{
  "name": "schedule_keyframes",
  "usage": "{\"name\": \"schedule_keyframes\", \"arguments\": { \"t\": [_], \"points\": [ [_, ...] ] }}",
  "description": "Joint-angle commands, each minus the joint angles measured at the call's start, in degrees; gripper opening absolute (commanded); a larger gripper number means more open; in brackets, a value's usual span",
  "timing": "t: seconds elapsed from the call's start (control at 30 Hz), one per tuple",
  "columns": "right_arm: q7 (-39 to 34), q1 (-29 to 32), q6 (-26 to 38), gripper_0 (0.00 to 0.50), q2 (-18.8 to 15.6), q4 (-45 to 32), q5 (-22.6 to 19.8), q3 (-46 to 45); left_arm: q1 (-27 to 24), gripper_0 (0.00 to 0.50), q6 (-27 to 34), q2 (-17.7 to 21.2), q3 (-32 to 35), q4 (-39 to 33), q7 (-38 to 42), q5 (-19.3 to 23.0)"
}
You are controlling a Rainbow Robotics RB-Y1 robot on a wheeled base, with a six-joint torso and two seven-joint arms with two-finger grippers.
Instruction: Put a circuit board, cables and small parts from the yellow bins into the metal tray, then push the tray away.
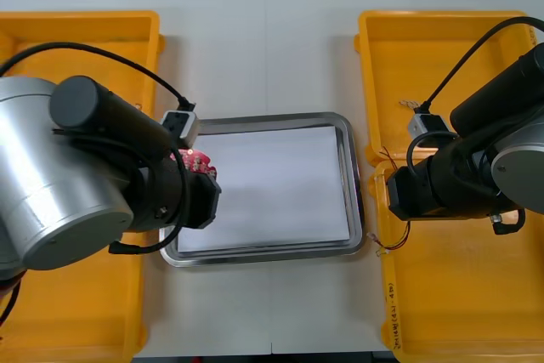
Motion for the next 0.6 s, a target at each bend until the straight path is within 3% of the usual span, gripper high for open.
{"name": "schedule_keyframes", "arguments": {
  "t": [0.03, 0.3, 0.6],
  "points": [
    [2.24, -1.6, 0.26, 0.0, 0.39, -0.55, 0.29, 0.67, -2.0, 0.0, 0.38, -4.12, -4.6, 2.39, -0.22, -3.83],
    [2.32, -1.6, 0.26, 0.0, 0.39, -0.55, 0.21, 0.67, -2.0, 0.0, 0.38, -8.78, -8.91, 8.55, -0.83, -8.93],
    [2.32, -1.6, 0.26, 0.0, 0.39, -0.55, 0.29, 0.67, -1.91, 0.0, 0.38, -9.75, -10.41, 12.85, -1.01, -9.98]
  ]
}}
